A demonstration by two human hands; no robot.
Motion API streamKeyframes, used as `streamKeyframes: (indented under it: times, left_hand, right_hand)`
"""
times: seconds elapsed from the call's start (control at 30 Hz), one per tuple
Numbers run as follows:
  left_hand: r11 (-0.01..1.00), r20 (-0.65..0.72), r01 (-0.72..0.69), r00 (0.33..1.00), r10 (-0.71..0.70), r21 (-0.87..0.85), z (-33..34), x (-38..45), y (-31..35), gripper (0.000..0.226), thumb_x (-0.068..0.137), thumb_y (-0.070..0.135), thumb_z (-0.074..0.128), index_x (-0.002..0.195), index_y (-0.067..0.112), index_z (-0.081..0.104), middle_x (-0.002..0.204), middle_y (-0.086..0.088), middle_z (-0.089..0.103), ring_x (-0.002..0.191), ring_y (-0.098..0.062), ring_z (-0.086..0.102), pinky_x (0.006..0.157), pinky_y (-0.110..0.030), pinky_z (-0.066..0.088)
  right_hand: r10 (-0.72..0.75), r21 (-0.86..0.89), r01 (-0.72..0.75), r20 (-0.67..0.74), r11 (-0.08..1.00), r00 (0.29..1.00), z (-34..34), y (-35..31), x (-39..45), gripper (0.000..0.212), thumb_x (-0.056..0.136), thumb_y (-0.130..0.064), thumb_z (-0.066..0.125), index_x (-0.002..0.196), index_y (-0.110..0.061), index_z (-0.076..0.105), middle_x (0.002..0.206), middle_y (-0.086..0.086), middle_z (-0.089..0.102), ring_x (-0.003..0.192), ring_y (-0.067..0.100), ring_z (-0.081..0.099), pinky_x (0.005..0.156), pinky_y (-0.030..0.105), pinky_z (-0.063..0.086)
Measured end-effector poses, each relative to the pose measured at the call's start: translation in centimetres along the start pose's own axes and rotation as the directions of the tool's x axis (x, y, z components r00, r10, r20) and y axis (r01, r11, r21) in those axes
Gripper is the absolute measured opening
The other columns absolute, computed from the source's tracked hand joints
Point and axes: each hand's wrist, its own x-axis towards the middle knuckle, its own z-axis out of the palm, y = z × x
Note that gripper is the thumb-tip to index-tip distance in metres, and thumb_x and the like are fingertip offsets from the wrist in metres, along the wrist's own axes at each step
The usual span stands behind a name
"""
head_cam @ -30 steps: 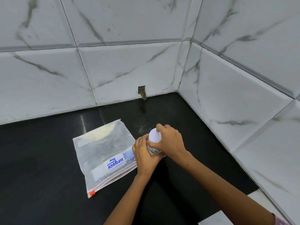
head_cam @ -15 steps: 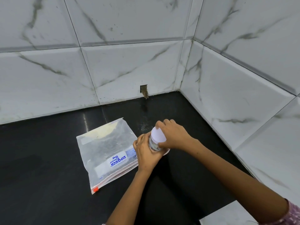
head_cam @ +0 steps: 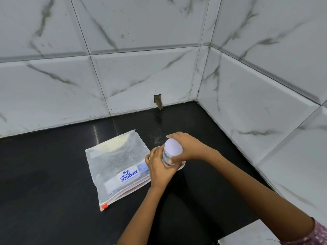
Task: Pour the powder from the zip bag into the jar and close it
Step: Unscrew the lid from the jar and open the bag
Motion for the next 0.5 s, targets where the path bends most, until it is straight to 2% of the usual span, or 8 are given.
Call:
streamKeyframes:
  times: [0.07,0.1,0.13,0.2,0.23,0.3,0.4,0.5]
  left_hand:
    - [1.0,0.014,0.004,1.0,-0.004,0.03,0.0,0.0,-0.2,0.064,0.054,0.045,0.078,0.111,0.019,0.061,0.114,0.002,0.065,0.115,-0.018,0.053,0.102,-0.042,0.034]
    - [0.999,0.027,0.008,1.0,-0.01,0.047,0.0,0.0,-0.4,0.067,0.056,0.046,0.08,0.113,0.017,0.061,0.117,0.0,0.064,0.118,-0.018,0.052,0.104,-0.042,0.033]
    - [0.998,0.033,0.011,0.999,-0.013,0.057,0.1,0.1,-0.5,0.069,0.057,0.046,0.081,0.115,0.016,0.061,0.119,-0.001,0.063,0.119,-0.018,0.051,0.105,-0.043,0.032]
    - [0.999,0.029,0.015,0.999,-0.017,0.05,0.1,0.1,-0.5,0.072,0.057,0.049,0.083,0.117,0.017,0.06,0.121,-0.002,0.062,0.12,-0.019,0.05,0.106,-0.044,0.033]
    - [0.999,0.024,0.02,0.999,-0.021,0.041,0.1,0.0,-0.4,0.073,0.057,0.05,0.082,0.118,0.018,0.059,0.122,-0.001,0.062,0.12,-0.019,0.05,0.106,-0.044,0.034]
    - [0.999,0.011,0.025,1.0,-0.025,0.033,0.0,-0.1,-0.2,0.074,0.056,0.053,0.081,0.119,0.019,0.058,0.123,-0.001,0.061,0.121,-0.019,0.049,0.106,-0.044,0.035]
    - [0.999,0.003,0.014,1.0,-0.014,0.037,0.0,-0.1,-0.2,0.073,0.055,0.054,0.082,0.116,0.02,0.06,0.121,0.002,0.063,0.122,-0.016,0.047,0.106,-0.043,0.032]
    - [0.999,0.003,0.014,1.0,-0.014,0.05,0.1,-0.1,-0.1,0.071,0.057,0.05,0.084,0.116,0.019,0.06,0.122,0.0,0.063,0.123,-0.017,0.047,0.107,-0.045,0.032]
  right_hand:
    - [0.101,-0.141,-0.11,-0.068,0.984,0.993,0.6,-0.7,0.0,0.094,0.064,-0.066,0.071,0.134,-0.014,0.038,0.132,0.008,0.044,0.121,0.026,0.042,0.092,0.039,0.044]
    - [0.125,-0.222,-0.15,-0.124,0.963,0.984,0.9,-0.9,0.1,0.09,0.067,-0.071,0.064,0.131,-0.012,0.041,0.129,0.01,0.045,0.117,0.027,0.044,0.089,0.039,0.045]
    - [0.122,-0.267,-0.162,-0.161,0.95,0.979,1.0,-1.1,0.3,0.083,0.072,-0.071,0.059,0.128,-0.011,0.043,0.127,0.011,0.046,0.115,0.027,0.045,0.087,0.038,0.045]
    - [0.06,-0.229,-0.091,-0.136,0.969,0.989,0.3,-1.0,0.5,0.07,0.075,-0.059,0.064,0.128,-0.017,0.045,0.126,0.008,0.046,0.115,0.026,0.046,0.085,0.037,0.045]
    - [0.022,-0.18,-0.036,-0.081,0.983,0.996,-0.2,-0.9,0.7,0.069,0.073,-0.05,0.069,0.13,-0.02,0.045,0.127,0.006,0.046,0.116,0.025,0.045,0.085,0.036,0.045]
    - [-0.023,-0.144,0.023,0.004,0.989,1.0,-0.7,-0.9,0.9,0.079,0.069,-0.042,0.075,0.137,-0.024,0.039,0.134,0.005,0.044,0.12,0.025,0.044,0.089,0.036,0.045]
    - [0.067,-0.279,-0.067,-0.011,0.958,0.998,0.2,-1.1,1.1,0.099,0.065,-0.06,0.073,0.143,-0.017,0.03,0.138,0.013,0.04,0.122,0.032,0.044,0.09,0.039,0.043]
    - [0.093,-0.351,-0.119,-0.089,0.929,0.992,0.6,-1.2,1.4,0.084,0.066,-0.069,0.065,0.129,-0.018,0.044,0.122,0.011,0.051,0.105,0.029,0.056,0.073,0.034,0.039]
